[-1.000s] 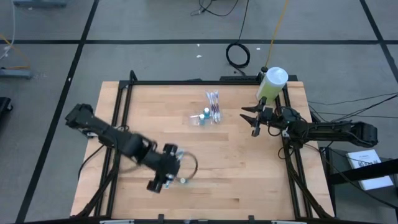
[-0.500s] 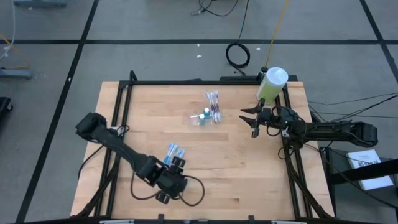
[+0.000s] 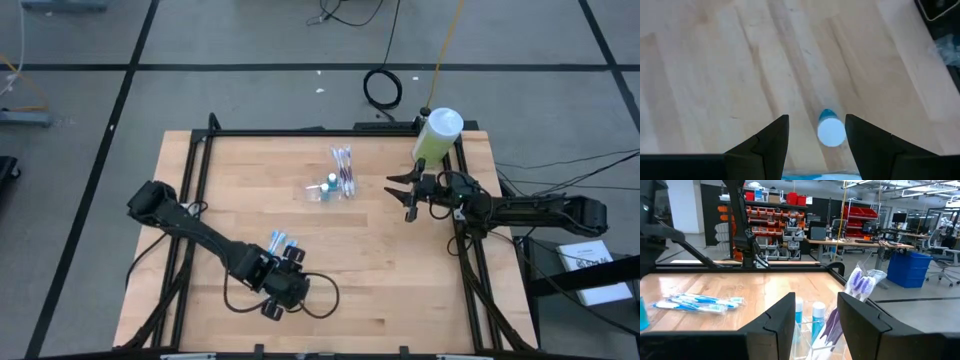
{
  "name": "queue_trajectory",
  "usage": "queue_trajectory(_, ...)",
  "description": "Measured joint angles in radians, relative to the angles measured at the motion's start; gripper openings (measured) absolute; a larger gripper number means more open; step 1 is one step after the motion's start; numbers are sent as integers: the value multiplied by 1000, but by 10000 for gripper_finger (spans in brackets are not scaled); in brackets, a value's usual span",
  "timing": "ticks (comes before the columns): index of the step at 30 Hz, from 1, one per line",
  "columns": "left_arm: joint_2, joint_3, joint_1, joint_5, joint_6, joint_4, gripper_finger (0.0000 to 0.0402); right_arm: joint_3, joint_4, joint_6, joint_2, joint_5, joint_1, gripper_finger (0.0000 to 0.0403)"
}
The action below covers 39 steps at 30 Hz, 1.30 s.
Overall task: Pick & Place toothbrushing station
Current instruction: Put the blue mouthwash into the transparent organizer
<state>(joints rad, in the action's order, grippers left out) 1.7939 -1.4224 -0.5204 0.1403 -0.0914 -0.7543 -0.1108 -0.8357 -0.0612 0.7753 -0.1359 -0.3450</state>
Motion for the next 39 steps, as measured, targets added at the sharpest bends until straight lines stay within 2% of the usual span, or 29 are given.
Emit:
queue_trajectory(12,-1,54,8,-12,-44,8,202,0,10,13,0,0,0,141)
queue_trajectory(17,-3,69,7,-57,-46,14,202,0,11,17,0,0,0,141)
queue_trajectory(31,0,73,11,-42,-24,12,202,0,18,23,0,0,0,141)
queue_trajectory(35,13,71,27,-1,-163,20,202,0,18,24,0,0,0,141)
queue_trajectory(39,44,71,60,-25,-309,31,202,0,22,24,0,0,0,141)
